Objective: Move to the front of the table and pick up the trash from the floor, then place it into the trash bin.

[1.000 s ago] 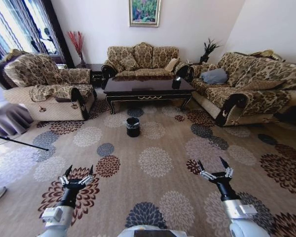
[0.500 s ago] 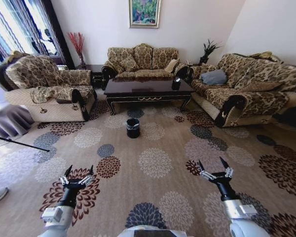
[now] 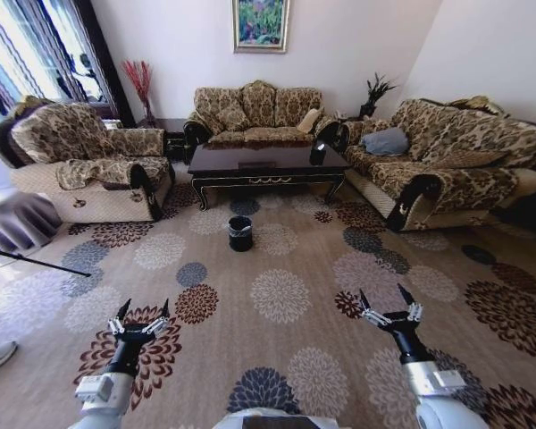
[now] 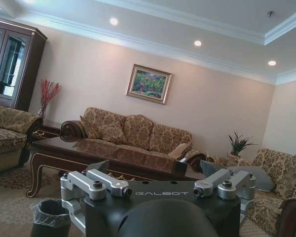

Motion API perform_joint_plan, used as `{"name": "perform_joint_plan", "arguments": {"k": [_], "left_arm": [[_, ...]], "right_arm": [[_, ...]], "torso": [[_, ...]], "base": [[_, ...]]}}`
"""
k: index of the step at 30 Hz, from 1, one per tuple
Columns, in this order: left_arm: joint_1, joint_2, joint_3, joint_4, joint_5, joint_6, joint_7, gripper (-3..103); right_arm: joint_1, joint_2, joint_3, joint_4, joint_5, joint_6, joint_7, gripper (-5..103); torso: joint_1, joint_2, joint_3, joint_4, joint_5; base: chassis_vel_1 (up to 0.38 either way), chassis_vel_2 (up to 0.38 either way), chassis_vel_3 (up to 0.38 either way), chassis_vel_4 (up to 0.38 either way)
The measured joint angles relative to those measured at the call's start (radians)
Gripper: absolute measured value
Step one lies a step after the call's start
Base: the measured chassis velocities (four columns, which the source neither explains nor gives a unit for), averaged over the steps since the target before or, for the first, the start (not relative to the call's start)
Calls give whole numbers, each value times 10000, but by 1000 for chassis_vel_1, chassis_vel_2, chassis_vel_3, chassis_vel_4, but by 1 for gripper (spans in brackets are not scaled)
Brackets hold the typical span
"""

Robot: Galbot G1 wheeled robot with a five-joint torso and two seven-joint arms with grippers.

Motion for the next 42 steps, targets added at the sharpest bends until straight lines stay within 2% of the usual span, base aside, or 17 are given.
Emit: {"name": "perform_joint_plan", "arguments": {"k": [42], "left_arm": [[0,0,0,0,0,0,0,100]], "right_arm": [[0,0,0,0,0,0,0,100]], "torso": [[-51,-108,-57,-1,0]], "base": [[0,0,0,0]]}}
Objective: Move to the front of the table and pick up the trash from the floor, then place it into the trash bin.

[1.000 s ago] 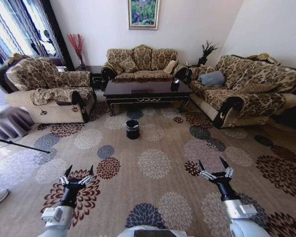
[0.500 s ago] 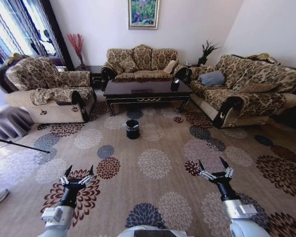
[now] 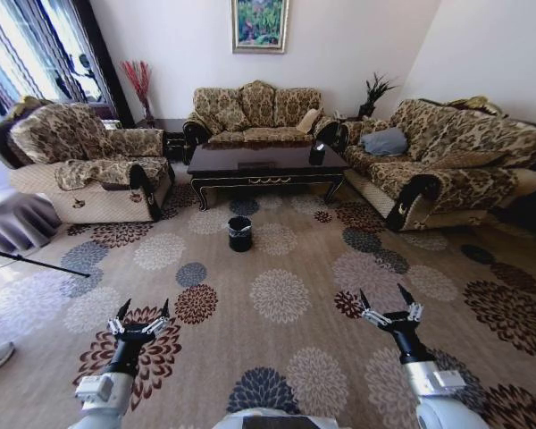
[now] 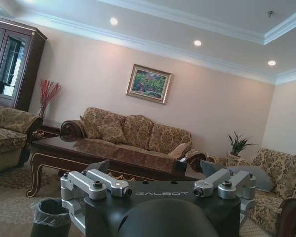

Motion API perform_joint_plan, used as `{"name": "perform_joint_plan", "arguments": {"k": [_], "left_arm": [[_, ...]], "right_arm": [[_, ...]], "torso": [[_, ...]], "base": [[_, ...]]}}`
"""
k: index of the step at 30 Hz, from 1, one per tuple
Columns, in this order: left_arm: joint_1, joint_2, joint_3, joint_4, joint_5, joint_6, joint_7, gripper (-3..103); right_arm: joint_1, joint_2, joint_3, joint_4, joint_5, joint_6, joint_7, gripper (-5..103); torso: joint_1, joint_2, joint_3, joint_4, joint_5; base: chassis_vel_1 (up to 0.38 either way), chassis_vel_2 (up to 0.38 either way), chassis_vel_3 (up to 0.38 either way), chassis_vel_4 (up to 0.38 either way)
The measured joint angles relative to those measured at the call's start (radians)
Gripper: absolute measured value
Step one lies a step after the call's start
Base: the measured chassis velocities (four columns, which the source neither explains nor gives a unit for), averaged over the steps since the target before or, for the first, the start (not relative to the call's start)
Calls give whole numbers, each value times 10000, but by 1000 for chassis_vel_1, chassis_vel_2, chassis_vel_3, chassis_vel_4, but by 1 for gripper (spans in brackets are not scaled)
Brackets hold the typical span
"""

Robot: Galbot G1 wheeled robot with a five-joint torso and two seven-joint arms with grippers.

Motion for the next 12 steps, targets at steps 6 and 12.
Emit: {"name": "perform_joint_plan", "arguments": {"k": [6,12], "left_arm": [[1,0,0,0,0,0,0,100],[0,0,0,0,0,0,0,100]], "right_arm": [[0,0,0,0,0,0,1,100],[0,0,0,0,0,0,0,100]], "torso": [[-2,-6,-4,0,0],[-5,-12,-6,0,0]], "base": [[0,0,0,0],[0,0,0,0]]}}
